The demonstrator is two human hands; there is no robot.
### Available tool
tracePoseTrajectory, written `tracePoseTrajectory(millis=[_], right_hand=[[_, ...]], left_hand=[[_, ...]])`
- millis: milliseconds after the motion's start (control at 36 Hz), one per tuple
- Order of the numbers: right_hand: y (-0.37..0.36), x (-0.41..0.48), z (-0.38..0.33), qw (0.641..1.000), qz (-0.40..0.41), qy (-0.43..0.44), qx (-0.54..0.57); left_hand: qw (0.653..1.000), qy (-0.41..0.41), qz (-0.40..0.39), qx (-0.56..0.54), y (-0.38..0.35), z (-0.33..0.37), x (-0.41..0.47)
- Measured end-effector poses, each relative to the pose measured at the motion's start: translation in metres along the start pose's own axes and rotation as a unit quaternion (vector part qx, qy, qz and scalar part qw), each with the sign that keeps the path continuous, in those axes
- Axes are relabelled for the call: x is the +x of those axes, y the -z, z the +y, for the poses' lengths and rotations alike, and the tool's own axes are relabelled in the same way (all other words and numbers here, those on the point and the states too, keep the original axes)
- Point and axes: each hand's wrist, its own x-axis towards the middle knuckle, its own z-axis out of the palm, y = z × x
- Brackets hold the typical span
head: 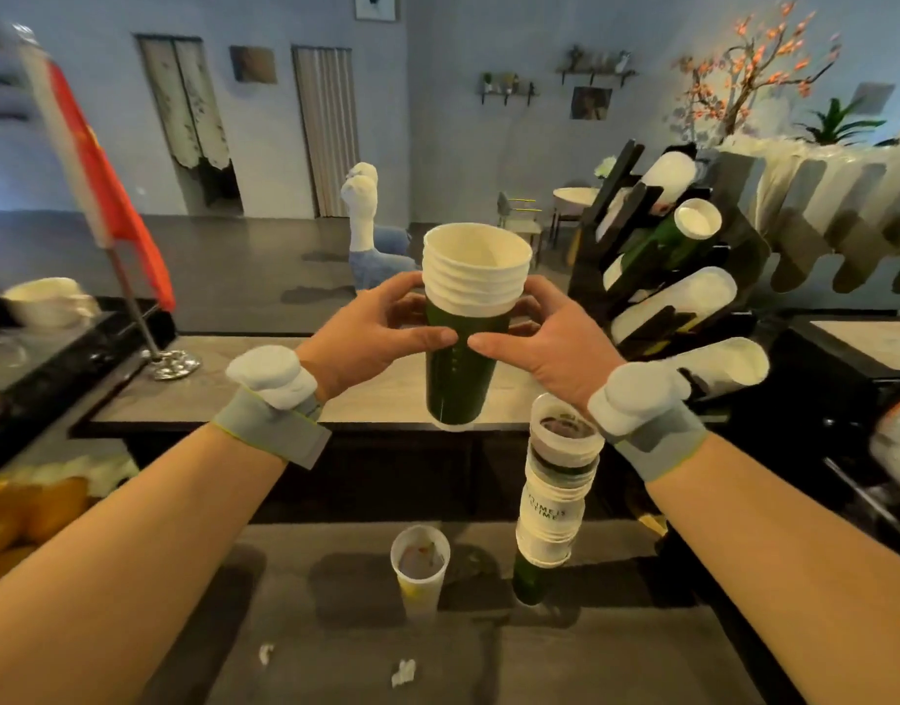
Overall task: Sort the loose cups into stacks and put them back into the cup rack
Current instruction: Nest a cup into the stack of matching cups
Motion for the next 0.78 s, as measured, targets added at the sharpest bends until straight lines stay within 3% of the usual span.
tracePoseTrajectory(millis=[389,694,778], right_hand=[[-0.171,-0.008,0.044,0.989,-0.124,-0.085,-0.001],[-0.286,-0.043,0.111,0.968,-0.175,-0.182,0.003],[-0.304,-0.05,0.129,0.963,-0.182,-0.198,-0.01]], left_hand=[[0.987,0.158,0.009,0.04,0.052,-0.144,-0.097],[0.958,0.274,0.016,0.083,0.035,-0.267,-0.161],[0.96,0.272,0.015,0.071,0.026,-0.29,-0.169]])
